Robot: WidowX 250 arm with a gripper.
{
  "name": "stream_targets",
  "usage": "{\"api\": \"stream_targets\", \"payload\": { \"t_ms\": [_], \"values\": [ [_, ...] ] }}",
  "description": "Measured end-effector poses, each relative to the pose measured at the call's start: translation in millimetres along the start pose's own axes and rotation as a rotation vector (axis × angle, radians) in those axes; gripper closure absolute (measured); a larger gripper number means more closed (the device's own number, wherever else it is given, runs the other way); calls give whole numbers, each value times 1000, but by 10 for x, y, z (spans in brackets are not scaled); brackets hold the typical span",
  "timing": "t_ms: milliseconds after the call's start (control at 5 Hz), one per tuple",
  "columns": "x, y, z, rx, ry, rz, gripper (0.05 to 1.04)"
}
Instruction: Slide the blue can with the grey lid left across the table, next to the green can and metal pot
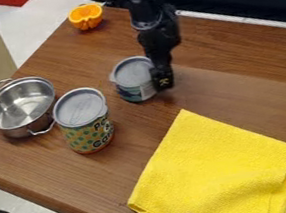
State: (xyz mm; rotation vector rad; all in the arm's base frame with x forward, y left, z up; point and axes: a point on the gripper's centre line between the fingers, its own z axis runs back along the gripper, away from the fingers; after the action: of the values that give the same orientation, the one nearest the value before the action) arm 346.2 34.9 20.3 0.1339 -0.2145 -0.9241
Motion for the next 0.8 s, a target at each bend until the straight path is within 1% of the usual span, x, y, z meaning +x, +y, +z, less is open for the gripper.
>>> {"api": "stream_targets", "payload": {
  "t_ms": [200, 600, 800],
  "values": [
    [-132, 64, -18, 28, 25, 8, 85],
    [-336, 169, -35, 68, 57, 24, 85],
    [-428, 269, -26, 110, 68, 38, 85]
  ]
}}
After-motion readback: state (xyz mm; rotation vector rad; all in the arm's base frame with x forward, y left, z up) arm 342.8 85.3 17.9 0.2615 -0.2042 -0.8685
